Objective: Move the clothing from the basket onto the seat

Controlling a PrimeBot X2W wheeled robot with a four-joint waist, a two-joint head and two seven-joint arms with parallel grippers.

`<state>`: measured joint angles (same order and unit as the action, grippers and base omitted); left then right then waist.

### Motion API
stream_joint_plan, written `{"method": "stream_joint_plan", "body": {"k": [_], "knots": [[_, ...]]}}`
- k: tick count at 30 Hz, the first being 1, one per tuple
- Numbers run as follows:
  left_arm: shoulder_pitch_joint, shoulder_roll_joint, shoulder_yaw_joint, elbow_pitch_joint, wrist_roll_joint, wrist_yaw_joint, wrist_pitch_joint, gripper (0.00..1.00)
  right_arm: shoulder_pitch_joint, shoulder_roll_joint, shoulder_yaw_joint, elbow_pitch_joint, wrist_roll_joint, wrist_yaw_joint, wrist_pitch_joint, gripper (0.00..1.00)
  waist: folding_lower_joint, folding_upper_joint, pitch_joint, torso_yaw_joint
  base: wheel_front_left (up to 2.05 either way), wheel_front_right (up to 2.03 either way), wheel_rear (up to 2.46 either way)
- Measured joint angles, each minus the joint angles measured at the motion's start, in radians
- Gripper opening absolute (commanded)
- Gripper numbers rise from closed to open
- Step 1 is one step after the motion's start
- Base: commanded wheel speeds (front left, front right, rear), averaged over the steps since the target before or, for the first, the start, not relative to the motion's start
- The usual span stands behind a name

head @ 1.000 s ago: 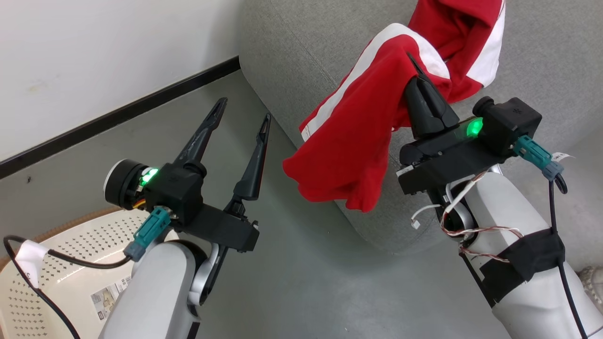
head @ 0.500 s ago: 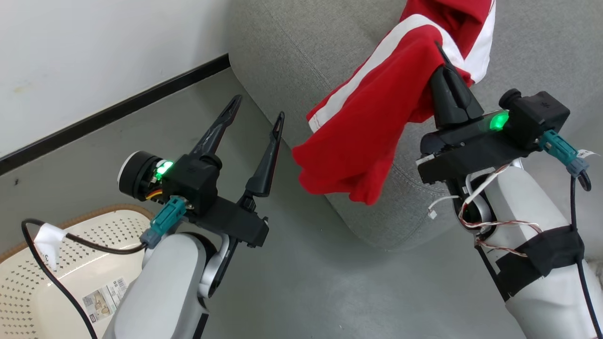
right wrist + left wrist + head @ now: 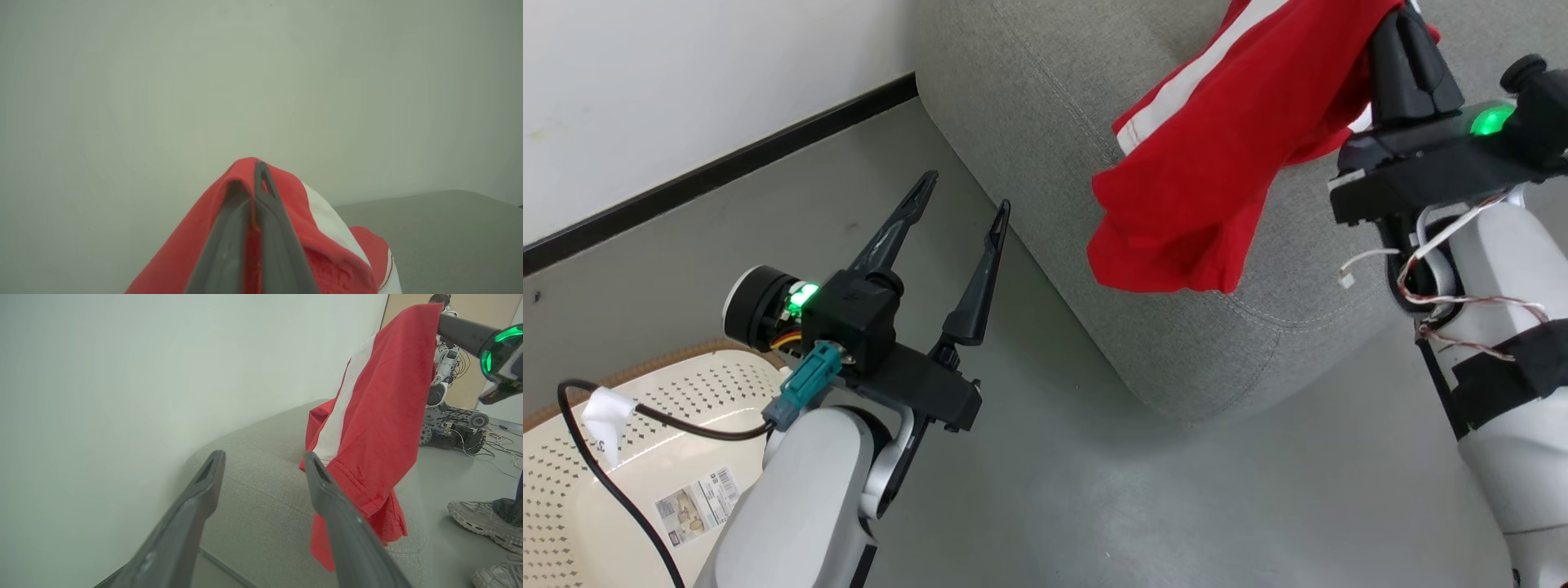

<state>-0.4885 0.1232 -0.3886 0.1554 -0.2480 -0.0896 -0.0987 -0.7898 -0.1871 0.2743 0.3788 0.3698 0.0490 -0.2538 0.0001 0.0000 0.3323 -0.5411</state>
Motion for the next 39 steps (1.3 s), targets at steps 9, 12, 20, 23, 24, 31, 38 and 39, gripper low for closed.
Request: {"method": "stream_joint_plan", "body": {"k": [9,12,20,23,24,31,38,39], "knots": [[0.004,0.011,0.001,-0.006,0.002,0.000,0.002,1.00,-0.132,-0.046,-0.062,0.109,0.025,0.013,-0.003,0.00,0.0000,0.0000,0.034,0.006,0.00,0.00,0.00],[0.004,0.010,-0.006,-0.006,0.003,0.000,0.011,1.00,-0.177,-0.061,-0.068,0.125,0.014,0.013,-0.003,0.00,0.0000,0.0000,0.048,0.008,0.00,0.00,0.00],[0.004,0.011,-0.045,-0.006,0.011,-0.008,0.033,1.00,-0.270,-0.152,-0.128,0.190,0.008,0.013,-0.003,0.00,0.0000,0.0000,0.091,0.031,0.00,0.00,0.00],[0.004,0.016,-0.048,-0.010,0.012,-0.008,0.043,1.00,-0.310,-0.179,-0.142,0.216,0.007,0.012,-0.003,0.00,0.0000,0.0000,0.109,0.044,0.00,0.00,0.00],[0.004,0.017,-0.049,-0.011,0.014,-0.008,0.044,1.00,-0.324,-0.190,-0.151,0.227,0.007,0.012,-0.003,0.00,0.0000,0.0000,0.115,0.048,0.00,0.00,0.00],[-0.004,0.036,-0.054,-0.025,0.021,-0.009,0.067,1.00,-0.372,-0.239,-0.198,0.294,0.008,-0.014,-0.003,0.00,-0.0001,0.0000,0.175,0.079,0.00,0.00,0.00],[-0.016,0.050,-0.061,-0.034,0.022,-0.016,0.085,1.00,-0.373,-0.291,-0.258,0.366,0.022,-0.051,-0.003,0.00,0.0000,0.0001,0.225,0.097,0.00,0.00,0.00],[-0.017,0.052,-0.061,-0.036,0.022,-0.016,0.089,1.00,-0.373,-0.295,-0.265,0.373,0.023,-0.059,-0.003,0.00,0.0000,0.0001,0.233,0.099,0.00,0.00,0.00]]}}
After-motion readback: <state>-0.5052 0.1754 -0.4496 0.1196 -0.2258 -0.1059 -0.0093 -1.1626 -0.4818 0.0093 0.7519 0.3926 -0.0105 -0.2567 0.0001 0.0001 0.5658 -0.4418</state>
